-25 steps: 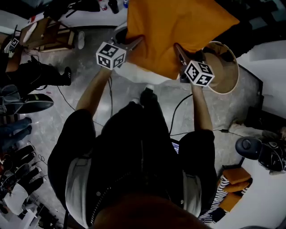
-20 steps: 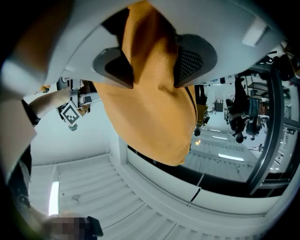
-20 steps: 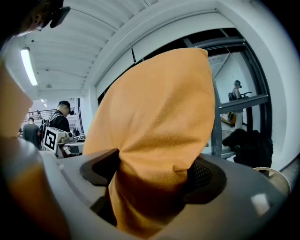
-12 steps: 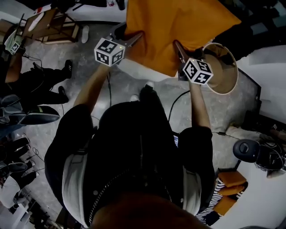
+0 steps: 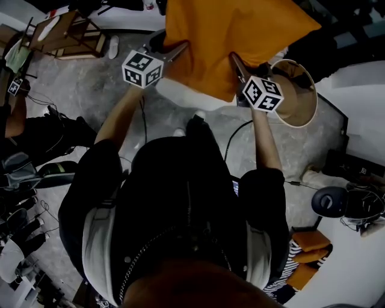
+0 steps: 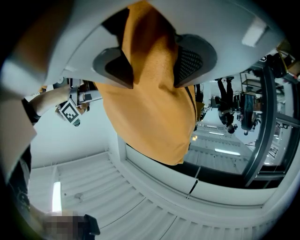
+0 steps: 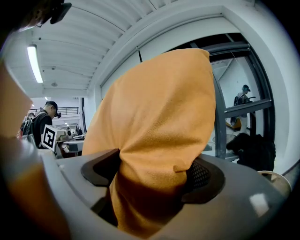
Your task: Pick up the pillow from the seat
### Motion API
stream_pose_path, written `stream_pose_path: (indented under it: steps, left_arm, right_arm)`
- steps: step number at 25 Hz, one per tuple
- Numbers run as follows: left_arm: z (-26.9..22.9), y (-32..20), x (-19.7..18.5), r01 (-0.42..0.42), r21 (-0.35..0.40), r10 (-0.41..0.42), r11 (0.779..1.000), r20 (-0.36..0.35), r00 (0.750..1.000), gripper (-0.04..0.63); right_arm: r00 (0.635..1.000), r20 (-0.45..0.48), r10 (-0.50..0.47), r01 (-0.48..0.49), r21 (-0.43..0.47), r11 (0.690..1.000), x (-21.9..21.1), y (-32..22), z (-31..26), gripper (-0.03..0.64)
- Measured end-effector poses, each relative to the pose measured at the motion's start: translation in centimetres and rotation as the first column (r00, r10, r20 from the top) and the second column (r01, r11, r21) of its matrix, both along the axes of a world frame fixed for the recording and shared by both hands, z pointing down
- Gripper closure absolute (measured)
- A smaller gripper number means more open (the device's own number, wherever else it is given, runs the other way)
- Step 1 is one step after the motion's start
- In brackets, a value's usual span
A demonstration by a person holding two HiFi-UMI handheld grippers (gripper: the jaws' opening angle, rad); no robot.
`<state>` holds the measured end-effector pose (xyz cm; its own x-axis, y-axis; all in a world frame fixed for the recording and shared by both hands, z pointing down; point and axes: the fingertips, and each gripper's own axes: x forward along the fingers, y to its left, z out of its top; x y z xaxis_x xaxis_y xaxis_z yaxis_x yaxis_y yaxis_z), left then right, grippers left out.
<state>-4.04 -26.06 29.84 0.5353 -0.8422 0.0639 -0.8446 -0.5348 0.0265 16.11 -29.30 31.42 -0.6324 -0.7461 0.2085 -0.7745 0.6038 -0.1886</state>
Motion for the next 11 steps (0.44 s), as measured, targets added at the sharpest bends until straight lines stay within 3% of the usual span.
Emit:
stream_pose_path:
  steps: [11]
  left_arm:
    - [-0.7,-0.1,-1.5,0.004,0.008,-0.004,1.0,-0.01,1.0,0.319]
  right_arm:
    - [1.0,-0.009,-0.002,0.002,0.018,1.0,-1.5,0.0,-1.0,0.202]
